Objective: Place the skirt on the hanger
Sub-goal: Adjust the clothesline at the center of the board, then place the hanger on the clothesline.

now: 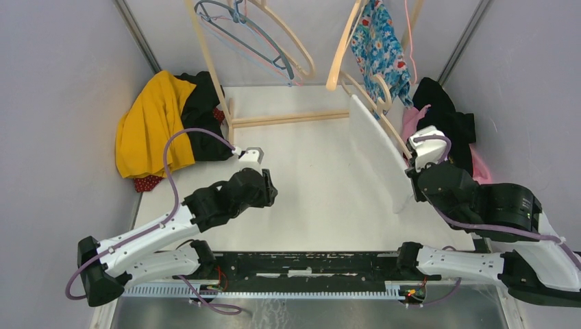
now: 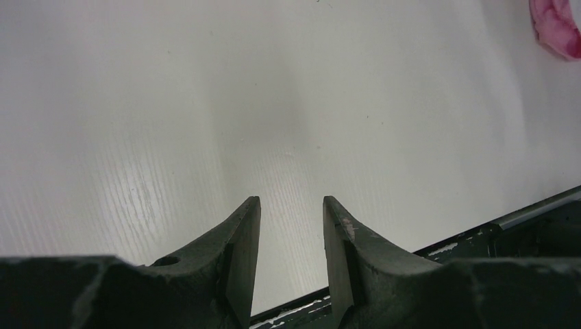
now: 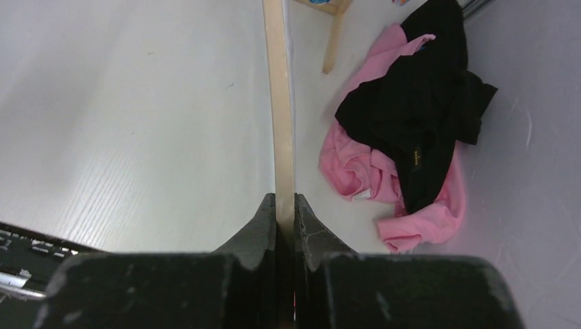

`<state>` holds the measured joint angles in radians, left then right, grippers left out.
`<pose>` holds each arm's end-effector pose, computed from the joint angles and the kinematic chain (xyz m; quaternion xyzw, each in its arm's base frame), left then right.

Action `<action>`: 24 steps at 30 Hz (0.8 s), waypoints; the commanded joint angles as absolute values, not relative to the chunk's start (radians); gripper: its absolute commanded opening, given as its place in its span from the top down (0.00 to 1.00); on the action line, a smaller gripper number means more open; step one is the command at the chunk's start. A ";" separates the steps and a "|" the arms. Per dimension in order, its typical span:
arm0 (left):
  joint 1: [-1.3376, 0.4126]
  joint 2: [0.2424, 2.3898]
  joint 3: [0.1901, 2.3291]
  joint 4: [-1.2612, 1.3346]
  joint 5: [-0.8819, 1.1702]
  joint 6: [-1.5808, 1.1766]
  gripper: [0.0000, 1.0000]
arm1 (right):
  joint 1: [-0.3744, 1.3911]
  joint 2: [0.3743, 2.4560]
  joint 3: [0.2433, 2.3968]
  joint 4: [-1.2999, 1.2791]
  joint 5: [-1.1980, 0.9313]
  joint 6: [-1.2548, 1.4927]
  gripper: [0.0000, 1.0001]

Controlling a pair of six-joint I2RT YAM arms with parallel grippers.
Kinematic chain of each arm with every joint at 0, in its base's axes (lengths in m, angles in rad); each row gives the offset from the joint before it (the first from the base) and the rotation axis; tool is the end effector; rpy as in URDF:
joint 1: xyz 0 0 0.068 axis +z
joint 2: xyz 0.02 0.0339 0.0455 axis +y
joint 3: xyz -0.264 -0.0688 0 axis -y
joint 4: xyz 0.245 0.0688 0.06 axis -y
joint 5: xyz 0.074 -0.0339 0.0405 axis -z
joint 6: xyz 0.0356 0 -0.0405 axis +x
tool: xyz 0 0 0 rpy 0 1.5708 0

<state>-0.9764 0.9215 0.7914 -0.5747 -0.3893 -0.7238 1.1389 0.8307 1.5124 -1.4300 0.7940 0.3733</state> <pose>0.1190 -0.1520 0.2822 0.0317 0.8937 -0.1934 0.4036 0.0511 0.0502 0.4421 -0.1724 0.8419 -0.0049 0.5114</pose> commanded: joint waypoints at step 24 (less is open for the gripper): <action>-0.969 0.845 0.746 -0.552 -0.361 -0.701 0.55 | 1.114 1.006 1.695 -0.813 1.278 0.022 0.99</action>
<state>-0.9764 0.8394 0.7475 -0.5747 -0.3645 -0.7238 1.1282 1.0519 1.6684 -0.9508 1.1759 0.0776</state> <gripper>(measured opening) 0.455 0.089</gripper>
